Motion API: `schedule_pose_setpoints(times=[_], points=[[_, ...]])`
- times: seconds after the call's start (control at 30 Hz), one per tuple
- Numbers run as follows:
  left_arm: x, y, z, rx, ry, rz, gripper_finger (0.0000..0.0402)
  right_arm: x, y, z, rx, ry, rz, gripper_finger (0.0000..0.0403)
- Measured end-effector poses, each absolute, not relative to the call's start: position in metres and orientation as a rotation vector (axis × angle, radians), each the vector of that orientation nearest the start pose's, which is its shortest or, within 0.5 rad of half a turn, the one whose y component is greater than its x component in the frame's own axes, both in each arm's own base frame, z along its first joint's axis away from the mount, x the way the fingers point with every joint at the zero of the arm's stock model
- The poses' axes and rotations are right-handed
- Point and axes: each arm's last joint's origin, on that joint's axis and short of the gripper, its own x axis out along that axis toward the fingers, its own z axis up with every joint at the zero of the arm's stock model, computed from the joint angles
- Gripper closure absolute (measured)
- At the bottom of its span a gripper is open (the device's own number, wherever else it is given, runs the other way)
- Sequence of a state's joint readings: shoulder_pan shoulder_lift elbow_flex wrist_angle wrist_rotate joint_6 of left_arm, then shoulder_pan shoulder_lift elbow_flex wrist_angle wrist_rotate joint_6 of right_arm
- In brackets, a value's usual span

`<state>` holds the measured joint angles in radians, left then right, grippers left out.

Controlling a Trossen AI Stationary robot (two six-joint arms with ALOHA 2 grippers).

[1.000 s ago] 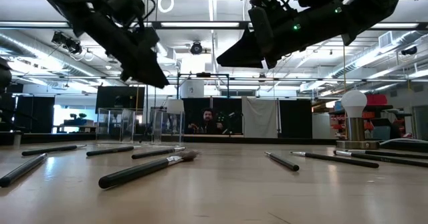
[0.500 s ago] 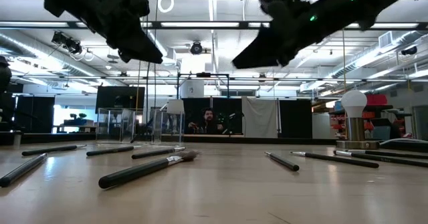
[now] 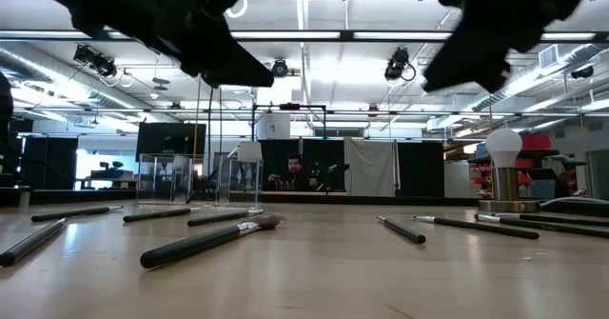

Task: Pick & Place Makeup Brushes
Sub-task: Put the black eyeshadow brush into the transparent organizer

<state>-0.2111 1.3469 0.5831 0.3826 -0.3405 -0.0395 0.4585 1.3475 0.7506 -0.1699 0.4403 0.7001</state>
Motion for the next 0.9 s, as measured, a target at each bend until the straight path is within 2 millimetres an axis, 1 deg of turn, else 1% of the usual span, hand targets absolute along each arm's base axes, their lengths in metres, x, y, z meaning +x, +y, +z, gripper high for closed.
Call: schedule_pose_setpoints(times=[0.1, 0.23, 0.33, 0.5, 0.6, 0.7, 0.9], points=[[0.273, -0.049, 0.189, 0.060, 0.348, 0.133, 0.0301, 0.237, 0.112, 0.197, 0.395, 0.720, -0.290, 0.0298], [0.282, -0.051, 0.179, 0.055, 0.334, 0.131, 0.0301, 0.238, 0.119, 0.181, 0.418, 0.781, -0.332, 0.0288], [0.285, -0.051, 0.172, 0.054, 0.332, 0.132, 0.0301, 0.241, 0.121, 0.167, 0.396, 0.818, -0.353, 0.0262], [0.287, -0.052, 0.166, 0.027, 0.346, 0.133, 0.0301, 0.248, 0.118, 0.142, 0.323, 0.861, -0.438, 0.0205], [0.287, -0.055, 0.166, 0.008, 0.352, 0.092, 0.0301, 0.250, 0.120, 0.128, 0.303, 0.855, -0.507, 0.0188], [0.286, -0.061, 0.166, 0.007, 0.350, 0.062, 0.0301, 0.249, 0.125, 0.114, 0.276, 0.798, -0.589, 0.0190], [0.283, -0.071, 0.166, 0.012, 0.354, 0.028, 0.0301, 0.249, 0.138, 0.093, 0.261, 0.745, -0.612, 0.0218]])
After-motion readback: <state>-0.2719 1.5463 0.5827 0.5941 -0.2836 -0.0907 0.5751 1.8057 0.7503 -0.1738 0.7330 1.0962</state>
